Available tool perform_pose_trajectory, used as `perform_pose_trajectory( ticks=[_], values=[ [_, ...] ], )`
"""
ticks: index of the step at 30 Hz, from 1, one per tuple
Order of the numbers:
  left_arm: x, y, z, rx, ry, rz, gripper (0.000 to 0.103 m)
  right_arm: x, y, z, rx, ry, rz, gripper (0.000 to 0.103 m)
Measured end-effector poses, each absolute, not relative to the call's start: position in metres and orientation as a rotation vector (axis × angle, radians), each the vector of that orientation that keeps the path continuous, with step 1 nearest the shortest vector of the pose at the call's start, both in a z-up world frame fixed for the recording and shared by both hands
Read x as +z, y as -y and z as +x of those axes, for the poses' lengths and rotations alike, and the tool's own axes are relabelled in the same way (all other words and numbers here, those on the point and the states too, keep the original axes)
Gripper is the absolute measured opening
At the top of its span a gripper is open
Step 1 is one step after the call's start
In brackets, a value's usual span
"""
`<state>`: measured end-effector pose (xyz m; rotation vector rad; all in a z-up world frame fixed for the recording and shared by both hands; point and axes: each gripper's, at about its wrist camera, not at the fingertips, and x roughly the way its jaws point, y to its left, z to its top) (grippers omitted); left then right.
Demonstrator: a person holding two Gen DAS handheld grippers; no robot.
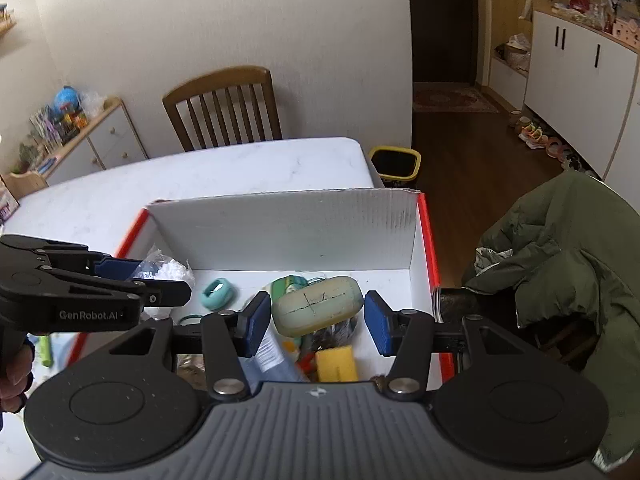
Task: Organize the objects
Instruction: 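Carry the bubble-wrap packet and soap bar over the shoebox with both grippers, then open both grippers to drop the packet and soap bar into the shoebox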
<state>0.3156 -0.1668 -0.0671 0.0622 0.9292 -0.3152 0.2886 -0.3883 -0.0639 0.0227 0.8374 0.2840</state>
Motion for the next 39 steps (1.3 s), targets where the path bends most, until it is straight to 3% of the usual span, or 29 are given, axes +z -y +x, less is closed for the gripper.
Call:
perform_pose_trajectory(
  ticks=[18, 28, 32, 39],
  values=[
    [-0.119, 0.194, 0.362, -0.258, -1.088, 0.14, 0.042, -0.111, 0.367, 0.344, 0.347, -0.956, -0.083, 0.051],
    [-0.121, 0.191, 0.365, -0.248, -1.112, 0.133, 0.044, -0.115, 0.37, 0.352, 0.356, -1.0, -0.048, 0.051],
    [-0.118, 0.189, 0.364, -0.234, -1.111, 0.147, 0.057, -0.114, 0.372, 0.352, 0.352, -1.006, -0.032, 0.052],
    [-0.11, 0.188, 0.354, -0.259, -1.097, 0.149, 0.063, -0.104, 0.379, 0.342, 0.358, -0.987, -0.015, 0.052]
  ],
)
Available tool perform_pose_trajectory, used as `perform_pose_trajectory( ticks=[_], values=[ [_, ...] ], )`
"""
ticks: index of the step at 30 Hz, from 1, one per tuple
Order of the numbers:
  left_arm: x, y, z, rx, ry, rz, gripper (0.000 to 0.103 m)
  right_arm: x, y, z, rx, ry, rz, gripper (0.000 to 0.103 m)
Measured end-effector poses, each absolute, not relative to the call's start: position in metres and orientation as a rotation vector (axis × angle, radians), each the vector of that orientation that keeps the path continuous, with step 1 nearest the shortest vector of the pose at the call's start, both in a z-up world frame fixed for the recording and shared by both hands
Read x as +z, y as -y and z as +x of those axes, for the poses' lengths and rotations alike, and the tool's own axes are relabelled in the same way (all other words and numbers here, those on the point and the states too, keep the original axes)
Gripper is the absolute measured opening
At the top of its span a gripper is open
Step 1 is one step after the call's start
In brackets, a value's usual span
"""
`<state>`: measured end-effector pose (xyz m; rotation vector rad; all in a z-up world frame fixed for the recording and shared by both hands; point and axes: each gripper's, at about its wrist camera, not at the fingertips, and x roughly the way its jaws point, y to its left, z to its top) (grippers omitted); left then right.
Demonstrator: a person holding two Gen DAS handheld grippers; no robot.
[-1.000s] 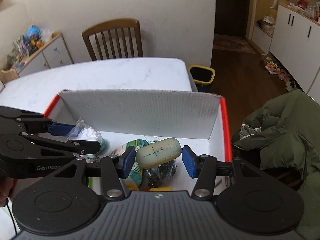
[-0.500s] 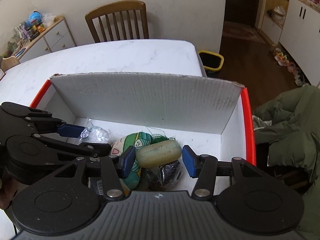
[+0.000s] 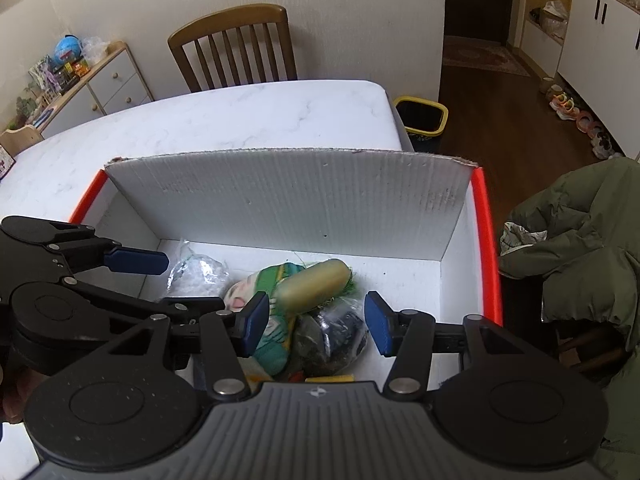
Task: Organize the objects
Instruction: 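Open both grippers to drop the packet and soap bar into the shoebox, then move both grippers back toward the green stick and white plush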
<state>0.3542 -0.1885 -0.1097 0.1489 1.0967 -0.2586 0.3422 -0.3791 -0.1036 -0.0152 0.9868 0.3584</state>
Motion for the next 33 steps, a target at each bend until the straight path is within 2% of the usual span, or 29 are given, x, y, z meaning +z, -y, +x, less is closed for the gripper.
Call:
perform_pose_trajectory(
  ticks=[2, 8, 21, 30, 33],
  values=[
    [-0.106, 0.189, 0.35, -0.264, -1.083, 0.149, 0.065, -0.097, 0.381, 0.337, 0.361, -0.971, -0.017, 0.057],
    [-0.088, 0.188, 0.334, -0.275, -1.024, 0.156, 0.078, -0.078, 0.389, 0.317, 0.369, -0.935, -0.014, 0.058],
    [-0.046, 0.174, 0.3, -0.314, -0.924, 0.1, 0.08, -0.037, 0.384, 0.27, 0.39, -0.847, -0.036, 0.058],
    [-0.016, 0.145, 0.261, -0.343, -0.838, 0.059, 0.085, -0.015, 0.366, 0.234, 0.424, -0.79, -0.025, 0.061],
    [-0.009, 0.132, 0.247, -0.347, -0.811, 0.057, 0.087, -0.01, 0.358, 0.222, 0.426, -0.776, -0.003, 0.065]
  ],
)
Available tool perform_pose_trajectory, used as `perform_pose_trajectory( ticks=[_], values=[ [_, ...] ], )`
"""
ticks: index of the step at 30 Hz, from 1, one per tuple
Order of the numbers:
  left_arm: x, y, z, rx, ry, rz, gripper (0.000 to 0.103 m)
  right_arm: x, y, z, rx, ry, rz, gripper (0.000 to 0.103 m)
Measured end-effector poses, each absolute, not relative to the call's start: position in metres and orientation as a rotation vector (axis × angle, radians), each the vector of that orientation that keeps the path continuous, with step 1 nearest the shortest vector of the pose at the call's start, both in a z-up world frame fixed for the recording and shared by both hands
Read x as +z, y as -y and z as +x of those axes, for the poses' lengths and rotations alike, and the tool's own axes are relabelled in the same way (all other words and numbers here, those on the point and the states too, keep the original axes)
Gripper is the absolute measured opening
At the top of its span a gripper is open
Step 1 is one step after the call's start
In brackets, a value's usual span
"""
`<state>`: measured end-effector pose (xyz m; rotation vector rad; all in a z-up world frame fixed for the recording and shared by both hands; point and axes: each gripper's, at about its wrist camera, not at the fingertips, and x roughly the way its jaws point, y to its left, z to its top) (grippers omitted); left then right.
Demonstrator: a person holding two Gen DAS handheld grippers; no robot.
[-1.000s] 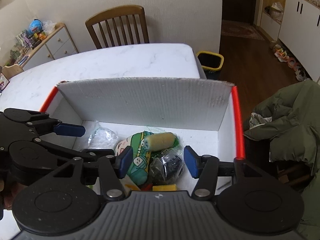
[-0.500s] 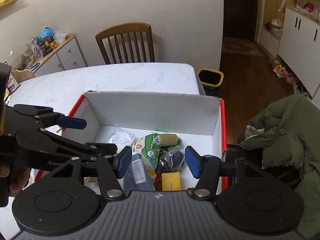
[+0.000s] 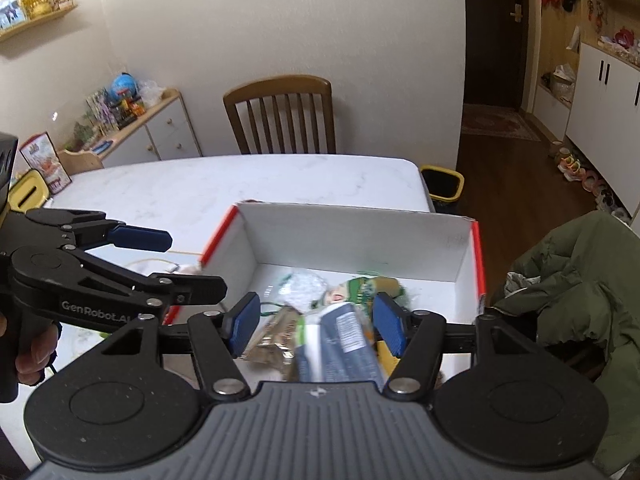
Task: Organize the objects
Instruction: 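Move both grippers back toward the green stick and white plush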
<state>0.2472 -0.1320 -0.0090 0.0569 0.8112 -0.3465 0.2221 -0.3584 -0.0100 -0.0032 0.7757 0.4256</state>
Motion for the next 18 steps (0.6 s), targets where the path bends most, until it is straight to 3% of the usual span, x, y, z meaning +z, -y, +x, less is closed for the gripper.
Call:
perform_pose_trajectory(
  ticks=[6, 11, 18],
  values=[
    [-0.001, 0.097, 0.221, -0.33, -0.776, 0.05, 0.092, -0.004, 0.333, 0.202, 0.432, -0.758, 0.014, 0.068],
    [0.0, 0.06, 0.203, -0.277, -0.754, 0.035, 0.1, -0.003, 0.305, 0.189, 0.447, -0.751, 0.02, 0.078],
    [-0.002, 0.007, 0.191, -0.207, -0.745, 0.003, 0.102, -0.005, 0.262, 0.175, 0.461, -0.751, 0.003, 0.086]
  ],
)
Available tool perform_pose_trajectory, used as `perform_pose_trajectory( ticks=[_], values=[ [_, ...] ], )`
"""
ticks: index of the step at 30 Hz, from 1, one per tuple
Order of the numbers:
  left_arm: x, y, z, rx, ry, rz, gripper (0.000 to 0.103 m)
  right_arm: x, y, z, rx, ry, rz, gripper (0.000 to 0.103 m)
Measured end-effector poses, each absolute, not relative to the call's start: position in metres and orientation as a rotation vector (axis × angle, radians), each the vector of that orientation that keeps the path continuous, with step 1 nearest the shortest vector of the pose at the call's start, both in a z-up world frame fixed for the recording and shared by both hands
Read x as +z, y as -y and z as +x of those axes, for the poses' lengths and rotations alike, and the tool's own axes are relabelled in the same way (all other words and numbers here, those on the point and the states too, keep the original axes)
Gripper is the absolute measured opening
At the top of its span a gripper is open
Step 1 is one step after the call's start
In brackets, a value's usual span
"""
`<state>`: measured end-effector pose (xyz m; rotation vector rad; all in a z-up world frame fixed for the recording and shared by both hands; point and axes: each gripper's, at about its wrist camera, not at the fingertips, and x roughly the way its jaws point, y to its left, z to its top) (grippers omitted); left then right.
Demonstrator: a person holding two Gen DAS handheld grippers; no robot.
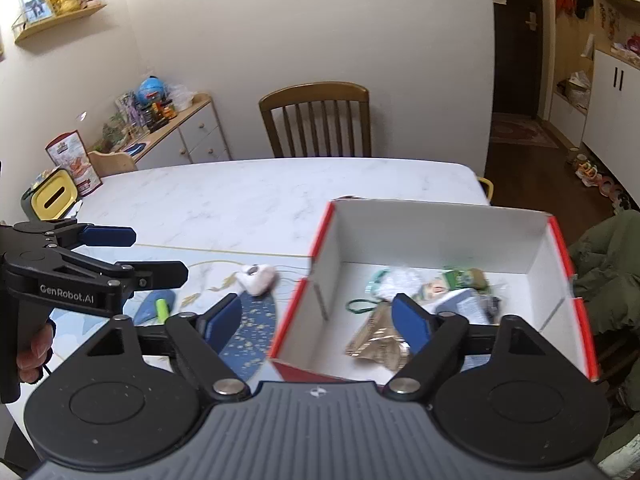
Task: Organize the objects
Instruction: 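Move both grippers back toward the green stick and white plush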
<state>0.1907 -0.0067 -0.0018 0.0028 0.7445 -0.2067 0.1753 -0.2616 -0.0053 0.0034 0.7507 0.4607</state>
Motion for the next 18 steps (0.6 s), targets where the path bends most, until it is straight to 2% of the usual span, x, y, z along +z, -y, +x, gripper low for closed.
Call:
perform_pose_trajectory(
  ticks=[11, 18],
  values=[
    [-0.038, -0.067, 0.189, -0.086, -0.817, -0.051, 0.103, -0.021, 0.194, 0.178, 0.461, -0.792, -0.002, 0.086],
    [-0.068, -0.105, 0.192, 0.021, -0.904, -0.176, 0.103, -0.034, 0.158, 0.195, 0.463, -0.829, -0.015, 0.086]
  ],
)
